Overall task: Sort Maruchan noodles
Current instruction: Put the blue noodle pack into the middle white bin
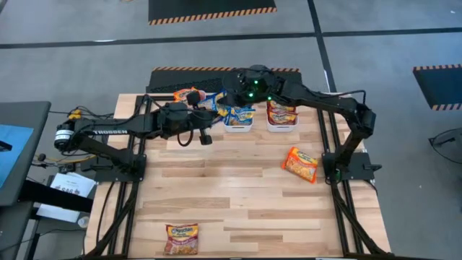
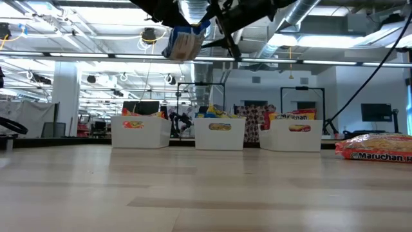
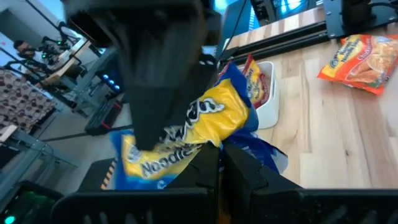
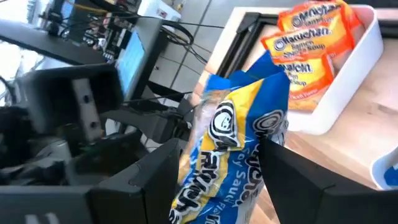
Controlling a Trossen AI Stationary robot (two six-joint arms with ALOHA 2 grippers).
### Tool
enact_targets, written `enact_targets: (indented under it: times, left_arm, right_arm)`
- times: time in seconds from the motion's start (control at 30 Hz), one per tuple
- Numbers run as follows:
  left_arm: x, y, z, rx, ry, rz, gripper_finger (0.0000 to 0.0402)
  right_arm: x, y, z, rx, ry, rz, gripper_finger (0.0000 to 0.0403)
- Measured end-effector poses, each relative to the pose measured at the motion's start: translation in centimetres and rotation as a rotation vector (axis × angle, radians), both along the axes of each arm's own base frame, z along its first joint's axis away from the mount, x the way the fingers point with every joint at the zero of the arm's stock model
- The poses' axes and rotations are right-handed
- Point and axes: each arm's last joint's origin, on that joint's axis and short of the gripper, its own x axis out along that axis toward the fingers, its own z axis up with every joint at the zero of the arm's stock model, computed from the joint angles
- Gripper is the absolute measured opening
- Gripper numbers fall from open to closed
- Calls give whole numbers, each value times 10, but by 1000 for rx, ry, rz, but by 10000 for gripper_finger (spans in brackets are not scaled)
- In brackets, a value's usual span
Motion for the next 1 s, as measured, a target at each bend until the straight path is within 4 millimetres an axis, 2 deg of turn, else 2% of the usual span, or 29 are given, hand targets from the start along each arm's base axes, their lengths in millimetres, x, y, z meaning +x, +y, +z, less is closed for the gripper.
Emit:
enact_targets:
  times: [0.2,0.47,0.73,0.83,1.0]
  left_arm:
    - [0,0,-1,0,9,-3,0]
    - [0,0,-1,18,27,-6,0]
    - [0,0,-1,35,39,-5,0]
    - [0,0,-1,34,39,-6,0]
    - [0,0,-1,35,38,-4,0]
  right_arm:
    - [2,2,-3,15,7,11,239]
    - [1,4,-6,44,39,12,174]
    - [0,2,-6,54,38,20,155]
    - [0,4,-8,49,64,23,119]
    - [1,5,-8,2,66,29,21]
